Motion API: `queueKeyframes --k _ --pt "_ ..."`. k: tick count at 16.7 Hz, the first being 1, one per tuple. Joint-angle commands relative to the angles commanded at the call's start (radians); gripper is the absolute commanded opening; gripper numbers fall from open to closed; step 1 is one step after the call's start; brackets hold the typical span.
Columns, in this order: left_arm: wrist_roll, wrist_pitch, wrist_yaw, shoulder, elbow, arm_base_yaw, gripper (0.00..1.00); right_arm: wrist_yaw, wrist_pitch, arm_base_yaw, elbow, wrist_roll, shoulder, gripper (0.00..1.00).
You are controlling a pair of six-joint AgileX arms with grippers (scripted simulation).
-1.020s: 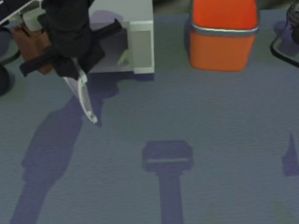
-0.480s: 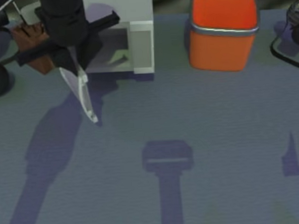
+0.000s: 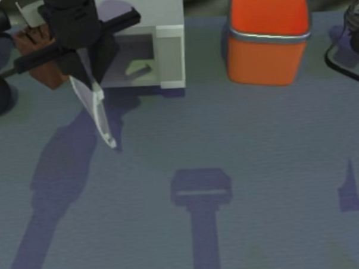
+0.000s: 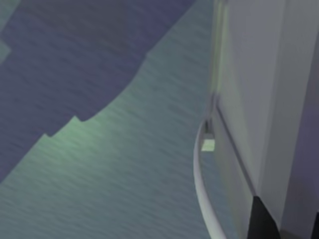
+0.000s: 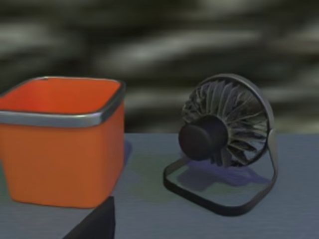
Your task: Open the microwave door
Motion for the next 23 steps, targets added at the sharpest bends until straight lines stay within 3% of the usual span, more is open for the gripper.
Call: queueKeyframes --k 7,23 --pt "0.002 0.084 0.001 -0.021 -0.107 0.006 0.00 0.000 0.000 0.000 0.000 0.000 0.000 1.00" --pt "0.002 0.087 0.001 -0.022 -0.111 0.006 0.00 0.000 0.000 0.000 0.000 0.000 0.000 1.00"
